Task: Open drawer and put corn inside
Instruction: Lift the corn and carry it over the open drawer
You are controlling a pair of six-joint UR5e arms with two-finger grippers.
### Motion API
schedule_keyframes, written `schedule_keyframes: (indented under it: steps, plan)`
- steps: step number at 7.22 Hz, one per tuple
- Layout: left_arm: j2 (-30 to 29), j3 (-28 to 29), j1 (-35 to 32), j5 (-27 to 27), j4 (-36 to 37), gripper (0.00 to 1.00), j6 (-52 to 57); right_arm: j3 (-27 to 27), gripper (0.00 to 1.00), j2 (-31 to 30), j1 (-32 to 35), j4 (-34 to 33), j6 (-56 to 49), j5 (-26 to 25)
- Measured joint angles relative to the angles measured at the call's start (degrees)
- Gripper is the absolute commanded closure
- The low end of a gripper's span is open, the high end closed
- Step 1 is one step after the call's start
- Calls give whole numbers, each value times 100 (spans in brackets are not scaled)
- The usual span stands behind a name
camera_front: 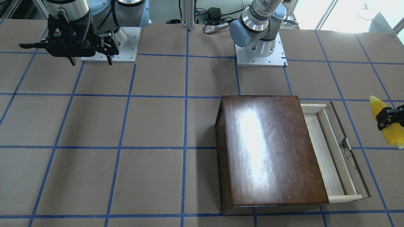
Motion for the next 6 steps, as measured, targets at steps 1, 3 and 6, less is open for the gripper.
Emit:
schedule_keyframes:
  steps: [1, 3, 6]
  plan:
    - [32, 22, -345, -32, -33, 100, -390, 0, 0, 0, 0, -2, 0, 0]
    - [25, 8, -999, -56, -43, 100, -1284, 0, 0, 4, 0, -2, 0, 0]
    - [-125, -153, -1355, -368, 5, 100, -1954, 0, 0, 4, 0, 1, 0, 0]
